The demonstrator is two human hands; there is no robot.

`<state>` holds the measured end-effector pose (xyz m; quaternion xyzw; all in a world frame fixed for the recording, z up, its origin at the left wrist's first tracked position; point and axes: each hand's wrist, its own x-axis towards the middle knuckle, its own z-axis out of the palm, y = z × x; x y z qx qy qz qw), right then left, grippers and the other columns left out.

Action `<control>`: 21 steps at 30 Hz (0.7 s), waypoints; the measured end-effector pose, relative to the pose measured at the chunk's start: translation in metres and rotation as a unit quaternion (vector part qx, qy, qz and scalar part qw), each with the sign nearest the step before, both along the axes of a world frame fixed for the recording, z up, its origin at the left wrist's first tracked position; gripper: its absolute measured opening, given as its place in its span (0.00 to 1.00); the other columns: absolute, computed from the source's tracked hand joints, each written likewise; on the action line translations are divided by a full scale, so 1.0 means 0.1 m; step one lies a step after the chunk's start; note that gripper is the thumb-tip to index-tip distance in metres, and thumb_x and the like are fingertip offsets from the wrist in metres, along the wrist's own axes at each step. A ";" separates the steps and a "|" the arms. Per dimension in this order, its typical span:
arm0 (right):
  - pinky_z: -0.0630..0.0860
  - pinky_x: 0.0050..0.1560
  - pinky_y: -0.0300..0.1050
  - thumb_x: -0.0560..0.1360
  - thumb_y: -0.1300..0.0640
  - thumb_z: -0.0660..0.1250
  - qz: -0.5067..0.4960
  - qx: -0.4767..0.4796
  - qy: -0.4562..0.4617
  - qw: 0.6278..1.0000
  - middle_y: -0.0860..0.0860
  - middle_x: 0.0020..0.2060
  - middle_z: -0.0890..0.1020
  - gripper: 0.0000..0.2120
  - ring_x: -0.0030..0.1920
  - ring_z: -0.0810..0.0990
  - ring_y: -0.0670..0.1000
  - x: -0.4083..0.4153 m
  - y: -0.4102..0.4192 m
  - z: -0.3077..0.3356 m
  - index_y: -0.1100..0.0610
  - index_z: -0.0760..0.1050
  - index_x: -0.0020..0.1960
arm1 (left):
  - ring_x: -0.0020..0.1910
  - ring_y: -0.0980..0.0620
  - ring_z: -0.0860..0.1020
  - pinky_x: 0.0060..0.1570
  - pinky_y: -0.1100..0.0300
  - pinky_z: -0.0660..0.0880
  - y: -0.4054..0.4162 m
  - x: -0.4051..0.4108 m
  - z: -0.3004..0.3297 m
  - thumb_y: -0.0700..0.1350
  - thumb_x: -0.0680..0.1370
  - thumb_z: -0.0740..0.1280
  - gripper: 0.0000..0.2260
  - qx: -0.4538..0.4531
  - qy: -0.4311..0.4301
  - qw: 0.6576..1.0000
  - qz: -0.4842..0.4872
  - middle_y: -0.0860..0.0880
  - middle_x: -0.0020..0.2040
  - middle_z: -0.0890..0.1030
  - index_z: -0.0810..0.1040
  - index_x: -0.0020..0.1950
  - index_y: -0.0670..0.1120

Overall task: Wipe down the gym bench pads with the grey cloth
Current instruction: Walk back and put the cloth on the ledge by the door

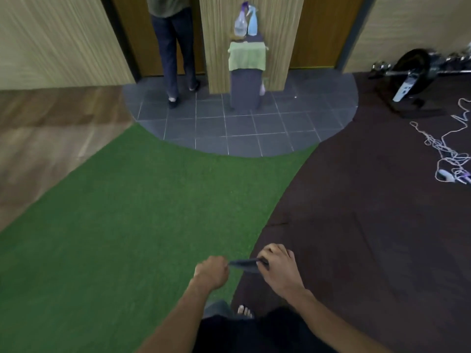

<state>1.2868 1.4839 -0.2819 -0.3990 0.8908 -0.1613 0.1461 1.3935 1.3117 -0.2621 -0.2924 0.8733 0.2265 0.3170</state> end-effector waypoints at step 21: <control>0.68 0.52 0.48 0.73 0.52 0.71 -0.055 -0.022 0.016 0.998 0.46 0.48 0.79 0.03 0.53 0.76 0.52 -4.80 -4.04 0.02 0.51 0.80 0.46 | 0.60 0.39 0.79 0.59 0.50 0.75 -4.23 -4.93 -0.09 0.44 0.82 0.54 0.16 -0.021 0.015 0.999 -0.033 0.39 0.62 0.80 0.77 0.62 0.41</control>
